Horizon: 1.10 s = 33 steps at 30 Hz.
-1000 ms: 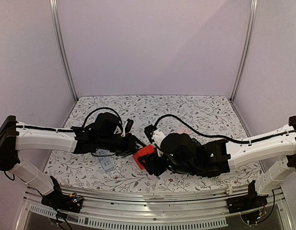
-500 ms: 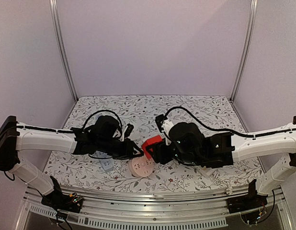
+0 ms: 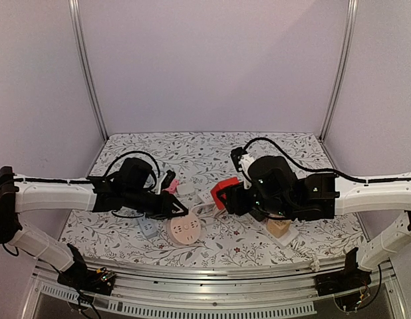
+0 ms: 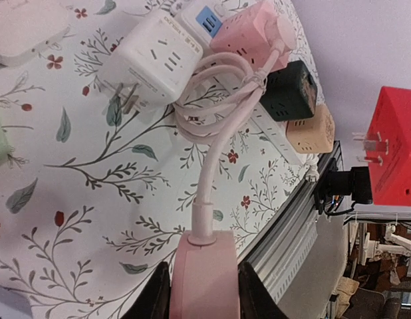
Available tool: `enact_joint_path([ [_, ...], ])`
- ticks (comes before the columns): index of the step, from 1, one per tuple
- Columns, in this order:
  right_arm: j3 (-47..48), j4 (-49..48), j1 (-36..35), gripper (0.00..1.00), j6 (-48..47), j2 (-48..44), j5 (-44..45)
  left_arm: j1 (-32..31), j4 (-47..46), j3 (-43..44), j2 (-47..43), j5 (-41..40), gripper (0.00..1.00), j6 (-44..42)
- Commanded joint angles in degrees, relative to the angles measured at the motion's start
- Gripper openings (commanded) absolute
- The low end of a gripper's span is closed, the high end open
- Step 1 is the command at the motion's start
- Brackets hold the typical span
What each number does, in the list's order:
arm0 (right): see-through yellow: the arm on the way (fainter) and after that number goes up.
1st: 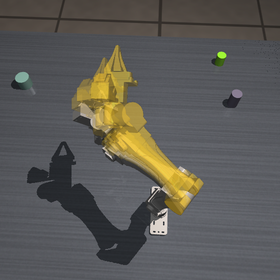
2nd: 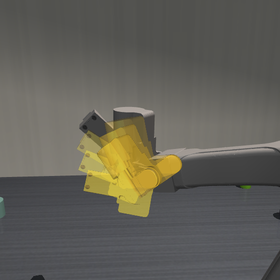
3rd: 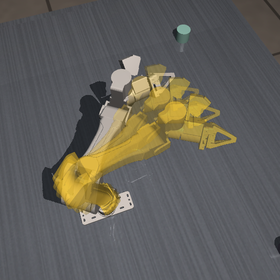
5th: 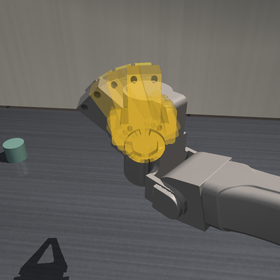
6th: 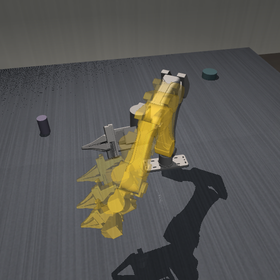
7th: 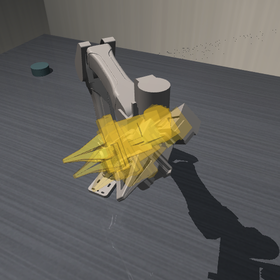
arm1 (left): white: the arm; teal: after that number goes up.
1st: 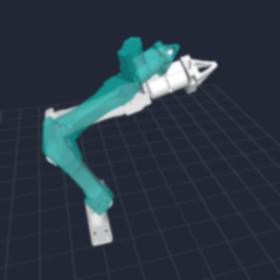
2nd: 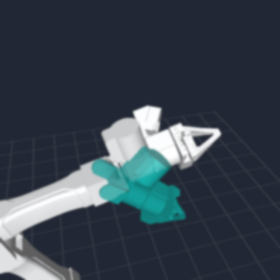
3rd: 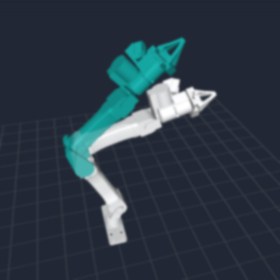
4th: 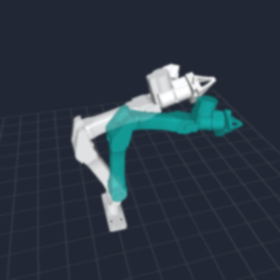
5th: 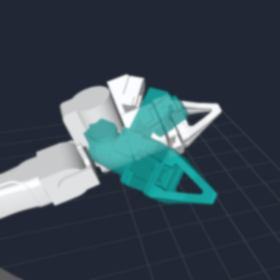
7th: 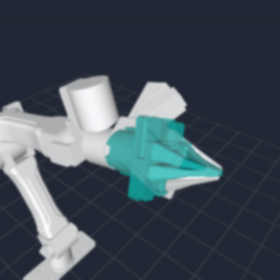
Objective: Pull the plug off the socket
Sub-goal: Remove the plug from the socket, then place the plug at the center of the board, then place the socket at the center of the board.
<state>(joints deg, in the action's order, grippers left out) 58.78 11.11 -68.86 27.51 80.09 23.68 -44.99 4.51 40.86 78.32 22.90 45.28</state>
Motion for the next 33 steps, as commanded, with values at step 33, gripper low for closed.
enact_joint_path([
  [33, 48.4, 9.9, 16.3, 0.27, -2.4, 50.3, -19.7, 1.9, -7.8, -12.7, -6.2, -2.3, 0.02, -3.0],
])
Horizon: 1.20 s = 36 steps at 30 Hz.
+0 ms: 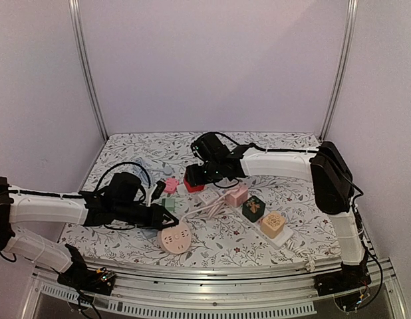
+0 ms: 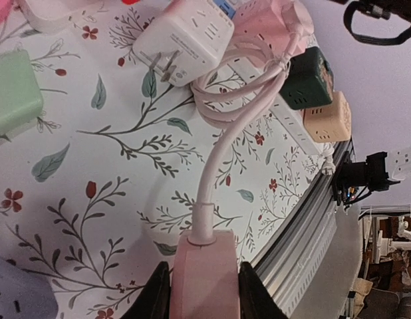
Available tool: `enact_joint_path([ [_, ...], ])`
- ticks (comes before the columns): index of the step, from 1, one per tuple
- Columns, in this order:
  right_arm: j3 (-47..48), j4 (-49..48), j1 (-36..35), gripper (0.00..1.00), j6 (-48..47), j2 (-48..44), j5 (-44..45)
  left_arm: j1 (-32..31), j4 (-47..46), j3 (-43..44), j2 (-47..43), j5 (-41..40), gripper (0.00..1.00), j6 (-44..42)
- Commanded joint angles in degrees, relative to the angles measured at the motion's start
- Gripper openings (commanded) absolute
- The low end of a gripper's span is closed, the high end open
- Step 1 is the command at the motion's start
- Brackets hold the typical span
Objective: Pull the plug off the socket
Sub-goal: Place the socket at the center of the board.
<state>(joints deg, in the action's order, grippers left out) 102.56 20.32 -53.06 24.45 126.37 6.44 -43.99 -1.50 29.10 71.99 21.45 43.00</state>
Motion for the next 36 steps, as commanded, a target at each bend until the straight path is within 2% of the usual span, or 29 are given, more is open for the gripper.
enact_joint_path([
  [1, 5.4, 0.9, 0.5, 0.27, 0.8, 5.2, -2.5, 0.9, -2.4, -1.2, 0.3, -0.4, 0.02, -0.6],
  [3, 6.3, 1.4, 0.6, 0.28, 1.0, 6.5, -2.6, 1.0, -3.3, -1.3, 0.6, 0.3, 0.02, -0.7],
  [6, 6.3, 1.8, 0.6, 0.35, 1.3, 7.1, -2.5, 1.2, -3.4, -0.9, 1.1, 1.0, 0.01, -1.3],
  [13, 6.2, 2.6, 0.6, 0.69, 1.7, 7.1, -2.3, 2.6, -3.5, -0.4, 1.5, 2.2, 0.01, -1.6],
  [15, 6.2, 2.5, 0.6, 0.76, 1.8, 6.8, -2.6, 3.1, -3.2, -0.5, 1.4, 2.1, 0.01, -1.5],
  [21, 5.5, 2.0, 0.6, 0.83, 0.0, 4.4, -4.0, 3.7, -5.0, -2.7, 0.2, 2.1, 0.01, 0.9],
  [27, 2.7, 1.7, 0.6, 0.98, -2.1, -0.1, -2.6, 4.4, -5.3, -3.6, -0.8, 1.8, 0.01, 2.3],
  [36, -8.5, 1.6, 0.6, 0.99, -4.5, -14.1, 2.4, 8.9, -1.5, -3.6, 1.3, 2.1, 0.03, -0.1],
])
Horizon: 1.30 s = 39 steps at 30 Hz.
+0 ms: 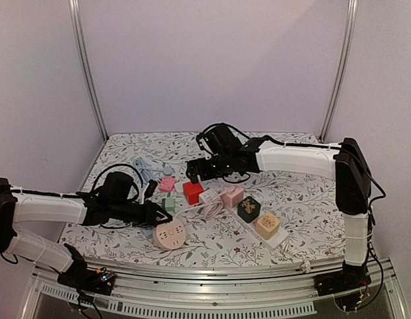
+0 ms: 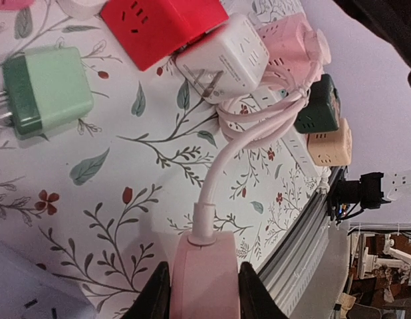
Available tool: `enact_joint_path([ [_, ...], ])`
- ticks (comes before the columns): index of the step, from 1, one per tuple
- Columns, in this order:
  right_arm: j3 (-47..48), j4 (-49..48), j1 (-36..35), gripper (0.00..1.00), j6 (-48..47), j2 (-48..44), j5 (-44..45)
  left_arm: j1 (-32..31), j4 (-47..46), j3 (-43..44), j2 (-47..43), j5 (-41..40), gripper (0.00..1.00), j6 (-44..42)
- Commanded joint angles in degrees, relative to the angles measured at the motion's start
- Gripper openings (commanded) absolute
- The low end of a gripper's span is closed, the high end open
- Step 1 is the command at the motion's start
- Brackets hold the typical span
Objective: Pull the plug off the socket
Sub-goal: Place the socket at the center of the board, then remove the plug from the socket.
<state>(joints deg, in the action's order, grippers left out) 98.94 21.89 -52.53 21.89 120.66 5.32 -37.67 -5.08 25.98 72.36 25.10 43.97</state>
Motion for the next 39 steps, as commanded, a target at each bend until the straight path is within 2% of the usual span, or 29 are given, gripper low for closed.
enact_joint_path([
  [1, -6.7, 0.2, 0.1, 0.99, -2.1, -10.4, 4.3, 2.7, 3.2, -0.1, 1.5, -2.2, 0.05, -1.6],
  [3, -11.2, 0.4, 0.1, 0.99, -2.6, -14.7, 5.5, 2.8, 4.8, 0.7, 2.8, -3.0, 0.10, -2.4],
  [6, -19.2, 0.1, 0.1, 0.99, -2.8, -20.3, 7.4, 2.8, 6.9, 1.1, 4.1, -3.4, 0.25, -2.7],
  [8, -26.0, -0.7, 0.1, 0.98, -2.8, -25.9, 8.7, 2.8, 8.1, 1.2, 3.9, -4.3, 0.38, -2.9],
  [12, -35.4, 0.1, 0.1, 0.98, -2.2, -34.6, 11.0, 2.7, 9.7, 1.1, 0.9, -5.0, 0.72, -2.5],
  [15, -41.0, 0.8, 0.1, 0.98, -1.3, -40.7, 12.4, 2.7, 13.1, 1.5, -3.2, -6.4, 0.85, -2.3],
  [21, -46.7, 2.8, 0.1, 0.97, 0.5, -45.5, 16.1, 2.7, 28.6, 10.0, -8.6, -12.2, 0.89, -7.1],
  [24, -47.3, 1.4, 0.2, 0.95, 0.0, -44.4, 14.8, 2.7, 31.2, 14.6, -8.7, -11.1, 0.89, -9.7],
  [27, -46.8, -0.8, 0.1, 0.93, -0.9, -42.8, 12.2, 2.7, 32.9, 20.7, -6.2, -6.1, 0.89, -14.9],
  [31, -46.7, -4.3, 0.0, 0.93, -2.0, -41.1, 6.9, 2.7, 39.9, 33.8, 0.3, -0.7, 0.89, -23.9],
  [34, -46.6, -4.8, -0.2, 0.94, -2.2, -38.5, 6.8, 2.7, 40.9, 39.9, 3.1, -1.2, 0.89, -28.8],
  [39, -46.2, -5.2, -0.9, 0.94, -2.2, -34.6, 8.0, 2.8, 39.3, 46.9, 8.0, -1.4, 0.89, -32.1],
])
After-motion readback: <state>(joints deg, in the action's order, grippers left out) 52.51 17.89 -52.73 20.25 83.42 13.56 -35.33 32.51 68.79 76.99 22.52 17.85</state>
